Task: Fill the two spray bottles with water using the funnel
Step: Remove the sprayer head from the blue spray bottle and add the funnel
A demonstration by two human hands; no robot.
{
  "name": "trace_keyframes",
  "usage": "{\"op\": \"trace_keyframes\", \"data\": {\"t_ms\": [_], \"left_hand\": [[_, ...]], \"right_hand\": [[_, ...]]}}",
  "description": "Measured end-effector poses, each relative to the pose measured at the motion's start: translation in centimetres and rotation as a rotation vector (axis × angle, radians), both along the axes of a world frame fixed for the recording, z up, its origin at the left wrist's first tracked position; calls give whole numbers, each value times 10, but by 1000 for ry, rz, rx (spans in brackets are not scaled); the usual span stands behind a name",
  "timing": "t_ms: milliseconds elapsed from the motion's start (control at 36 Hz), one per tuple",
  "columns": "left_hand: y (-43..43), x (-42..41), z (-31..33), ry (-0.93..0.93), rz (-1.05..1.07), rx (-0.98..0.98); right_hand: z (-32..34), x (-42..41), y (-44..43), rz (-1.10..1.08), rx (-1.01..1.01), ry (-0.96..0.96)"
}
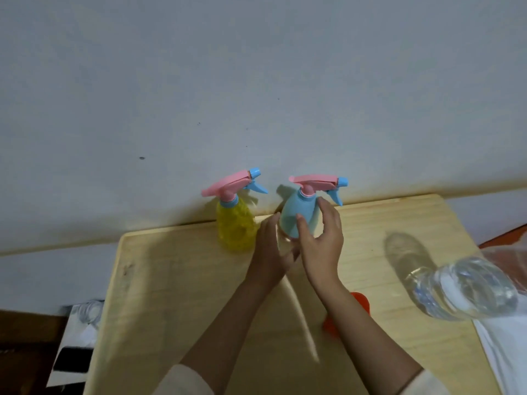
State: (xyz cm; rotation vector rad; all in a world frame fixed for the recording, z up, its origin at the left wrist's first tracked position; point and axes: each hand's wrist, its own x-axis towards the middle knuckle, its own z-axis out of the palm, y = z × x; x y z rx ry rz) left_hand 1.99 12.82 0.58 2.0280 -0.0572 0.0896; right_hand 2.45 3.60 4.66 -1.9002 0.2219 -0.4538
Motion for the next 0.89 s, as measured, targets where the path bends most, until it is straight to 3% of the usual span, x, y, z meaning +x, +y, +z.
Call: {"op": "trace_keyframes", "data": {"t_ms": [83,278,361,556,639,778,889], "left_hand": [[-8,26,2,79,3,-16],[-12,41,-6,102,-44,-50],[-12,32,-3,78,-63,-39],[-16,9,21,-34,-109,84],[-11,-5,38,-75,-166,99],[6,-27,58,66,-255,-21],[17,-53,80,191,-352,-252]], "right_hand": [[3,18,-5,59,19,42],[13,36,-15,-1,277,69],[19,34,-27,-7,398,43],[44,22,-40,-34,419,15],[49,10,-39,-73,585,-13],[60,-17,-35,-48,776,22],[73,-36,-36,246,921,61]]}}
